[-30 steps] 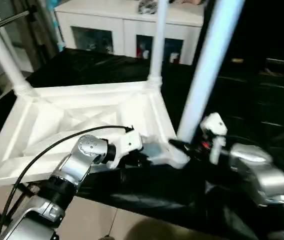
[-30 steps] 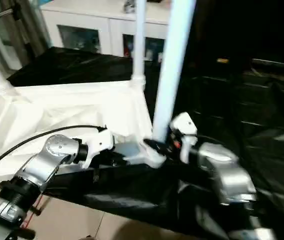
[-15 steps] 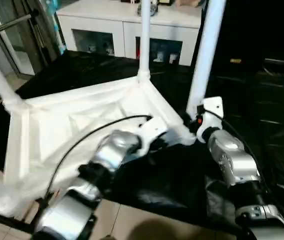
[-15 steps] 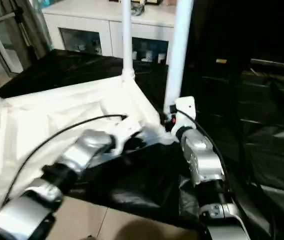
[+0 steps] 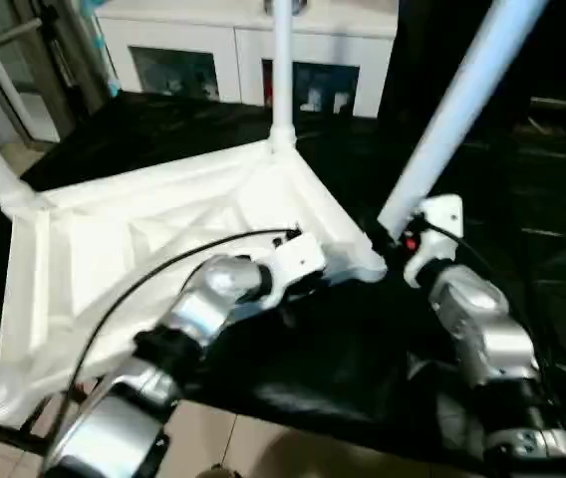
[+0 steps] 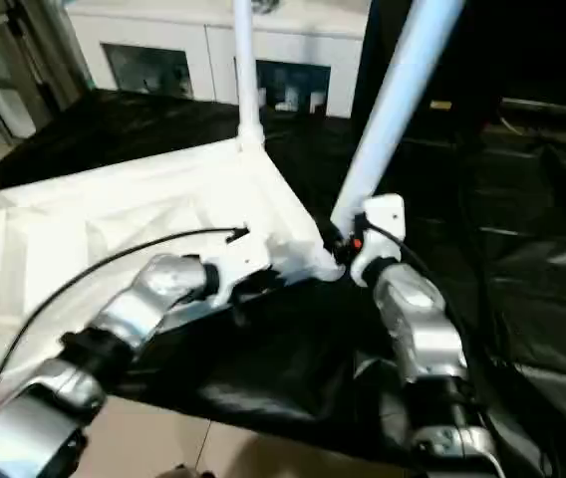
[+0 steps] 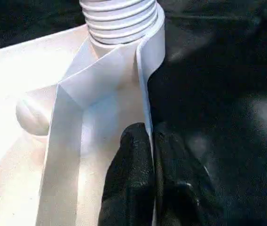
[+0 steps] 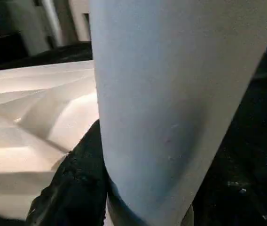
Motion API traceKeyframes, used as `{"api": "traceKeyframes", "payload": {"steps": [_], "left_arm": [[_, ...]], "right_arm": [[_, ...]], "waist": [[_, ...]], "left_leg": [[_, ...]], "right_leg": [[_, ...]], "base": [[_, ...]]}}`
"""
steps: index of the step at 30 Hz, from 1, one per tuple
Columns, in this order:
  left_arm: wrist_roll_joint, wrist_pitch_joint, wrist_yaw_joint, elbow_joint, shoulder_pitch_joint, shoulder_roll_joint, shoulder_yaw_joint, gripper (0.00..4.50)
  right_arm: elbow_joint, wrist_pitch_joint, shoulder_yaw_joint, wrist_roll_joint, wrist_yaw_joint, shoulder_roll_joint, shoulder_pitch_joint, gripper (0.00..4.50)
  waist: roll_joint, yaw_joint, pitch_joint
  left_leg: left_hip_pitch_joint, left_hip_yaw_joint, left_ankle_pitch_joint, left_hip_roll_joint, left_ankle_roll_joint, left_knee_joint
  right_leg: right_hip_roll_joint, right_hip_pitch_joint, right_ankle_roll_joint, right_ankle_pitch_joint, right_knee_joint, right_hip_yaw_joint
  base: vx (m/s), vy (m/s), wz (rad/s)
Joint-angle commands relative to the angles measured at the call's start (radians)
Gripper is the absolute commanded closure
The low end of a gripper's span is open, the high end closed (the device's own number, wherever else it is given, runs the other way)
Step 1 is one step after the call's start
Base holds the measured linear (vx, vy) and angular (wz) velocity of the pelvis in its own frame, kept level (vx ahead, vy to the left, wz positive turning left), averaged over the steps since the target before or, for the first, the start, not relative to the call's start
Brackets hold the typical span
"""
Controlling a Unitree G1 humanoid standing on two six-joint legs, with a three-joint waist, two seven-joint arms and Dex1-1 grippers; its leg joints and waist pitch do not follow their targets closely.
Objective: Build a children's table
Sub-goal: Insert table leg to table base
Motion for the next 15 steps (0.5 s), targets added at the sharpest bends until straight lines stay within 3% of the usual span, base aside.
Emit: {"api": "traceKeyframes", "payload": {"steps": [1,3,4,7,10,13,14,15], "left_arm": [[-0.035,-0.104,-0.068,-0.073,0.005,-0.005,-0.016,4.50],[-0.048,-0.114,-0.125,-0.086,0.021,0.019,-0.019,4.50],[-0.054,-0.117,-0.151,-0.094,0.029,0.034,-0.021,4.50],[-0.070,-0.119,-0.208,-0.111,0.048,0.068,-0.021,4.50],[-0.085,-0.130,-0.252,-0.125,0.067,0.101,-0.018,4.50],[-0.093,-0.131,-0.263,-0.129,0.074,0.111,-0.009,4.50],[-0.095,-0.146,-0.274,-0.135,0.081,0.124,-0.009,4.22],[-0.106,-0.139,-0.282,-0.140,0.085,0.128,-0.001,4.22]], "right_arm": [[-0.007,0.034,0.006,0.008,0.030,-0.014,0.002,2.61],[-0.051,0.063,0.014,0.034,0.077,-0.036,0.006,2.61],[-0.080,0.077,0.022,0.048,0.107,-0.049,0.011,2.61],[-0.144,0.109,0.027,0.087,0.162,-0.074,0.022,2.61],[-0.190,0.133,0.013,0.124,0.180,-0.083,0.022,2.61],[-0.201,0.137,0.005,0.132,0.189,-0.086,0.020,2.61],[-0.199,0.141,-0.003,0.135,0.186,-0.085,0.016,2.61],[-0.202,0.146,-0.005,0.138,0.183,-0.085,0.015,2.61]], "waist": [[-0.010,0.003,-0.058],[-0.009,0.006,-0.058],[-0.015,0.006,-0.058],[-0.010,0.011,-0.063],[-0.016,0.015,-0.068],[-0.014,0.020,-0.066],[-0.016,0.025,-0.064],[-0.018,0.030,-0.063]], "left_leg": [[0.012,-0.021,-0.139,0.056,0.058,-0.056],[0.012,-0.020,-0.127,0.055,0.059,-0.054],[0.011,-0.019,-0.118,0.057,0.063,-0.054],[0.010,-0.019,-0.077,0.056,0.076,-0.047],[0.002,-0.016,-0.030,0.054,0.100,-0.037],[0.007,-0.014,-0.064,0.057,0.094,-0.037],[0.008,-0.013,-0.081,0.058,0.089,-0.038],[0.009,-0.012,-0.088,0.059,0.082,-0.039]], "right_leg": [[-0.081,0.045,-0.222,0.081,-0.059,0.031],[-0.083,0.044,-0.224,0.068,-0.057,0.033],[-0.083,0.045,-0.225,0.075,-0.056,0.032],[-0.082,0.044,-0.226,0.126,-0.047,0.032],[-0.076,0.039,-0.231,0.219,-0.034,0.029],[-0.078,0.032,-0.234,0.163,-0.037,0.030],[-0.079,0.029,-0.232,0.128,-0.040,0.031],[-0.080,0.029,-0.229,0.102,-0.040,0.032]], "base": [[0.000,0.000,0.00],[0.000,0.000,0.00],[0.000,0.000,0.00],[0.000,0.000,0.00],[0.000,0.000,0.00],[0.000,0.000,0.00],[0.000,0.000,0.00],[0.000,0.000,0.00]]}}
